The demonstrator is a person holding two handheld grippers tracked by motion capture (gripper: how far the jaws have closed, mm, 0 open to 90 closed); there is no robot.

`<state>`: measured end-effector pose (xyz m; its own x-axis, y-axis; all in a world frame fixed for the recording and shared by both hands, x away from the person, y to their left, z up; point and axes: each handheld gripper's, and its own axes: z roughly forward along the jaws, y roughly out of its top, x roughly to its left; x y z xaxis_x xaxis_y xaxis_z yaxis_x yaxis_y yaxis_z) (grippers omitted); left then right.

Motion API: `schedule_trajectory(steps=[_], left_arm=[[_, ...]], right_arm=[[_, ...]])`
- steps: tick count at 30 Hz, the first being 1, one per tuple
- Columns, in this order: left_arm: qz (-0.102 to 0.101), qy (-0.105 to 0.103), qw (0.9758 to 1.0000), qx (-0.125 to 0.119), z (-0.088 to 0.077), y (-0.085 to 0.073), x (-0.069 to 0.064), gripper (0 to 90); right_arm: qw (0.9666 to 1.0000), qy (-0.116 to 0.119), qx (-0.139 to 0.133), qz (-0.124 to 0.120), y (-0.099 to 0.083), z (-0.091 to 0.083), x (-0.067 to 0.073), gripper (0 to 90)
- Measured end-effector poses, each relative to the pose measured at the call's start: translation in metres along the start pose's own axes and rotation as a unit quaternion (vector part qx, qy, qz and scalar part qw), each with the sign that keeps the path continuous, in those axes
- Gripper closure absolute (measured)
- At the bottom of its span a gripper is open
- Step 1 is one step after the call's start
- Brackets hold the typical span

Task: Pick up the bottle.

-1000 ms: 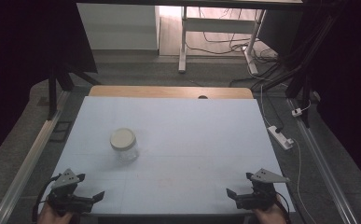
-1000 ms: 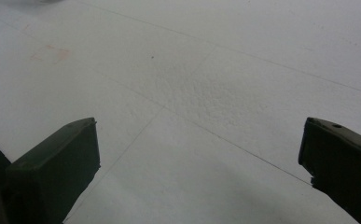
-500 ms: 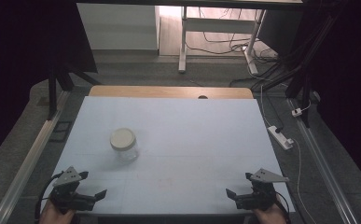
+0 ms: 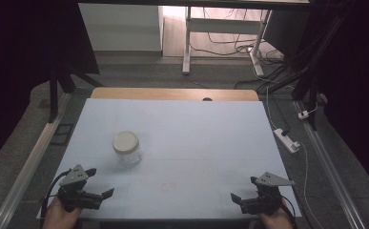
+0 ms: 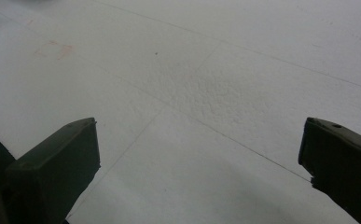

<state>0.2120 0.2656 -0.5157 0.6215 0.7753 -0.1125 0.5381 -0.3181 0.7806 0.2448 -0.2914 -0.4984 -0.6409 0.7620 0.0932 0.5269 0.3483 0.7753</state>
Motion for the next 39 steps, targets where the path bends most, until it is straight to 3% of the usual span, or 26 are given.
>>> schedule_trajectory(steps=[6, 12, 22, 32, 39], left_arm=[[-0.005, 0.006, 1.0, -0.006, 0.005, 0.004, 0.004, 0.0], [-0.022, 0.001, 0.9997, -0.008, 0.009, 0.011, 0.011, 0.0], [-0.021, 0.005, 0.9998, -0.003, 0.023, 0.024, 0.02, 0.0], [-0.008, 0.008, 0.9999, 0.002, 0.038, 0.038, 0.023, 0.0], [-0.008, -0.002, 0.9999, -0.009, 0.044, 0.045, 0.031, 0.0]], right_arm=[[1.0, 0.002, 0.003, -0.001, 0.0, 0.001, 0.0, 0.0], [1.0, 0.002, 0.004, -0.001, 0.0, 0.001, 0.0, 0.0], [1.0, 0.003, 0.006, -0.001, 0.0, 0.001, 0.0, 0.0], [1.0, 0.003, 0.007, 0.0, 0.0, 0.002, 0.0, 0.0], [1.0, 0.003, 0.009, 0.0, 0.001, 0.002, 0.0, 0.0]])
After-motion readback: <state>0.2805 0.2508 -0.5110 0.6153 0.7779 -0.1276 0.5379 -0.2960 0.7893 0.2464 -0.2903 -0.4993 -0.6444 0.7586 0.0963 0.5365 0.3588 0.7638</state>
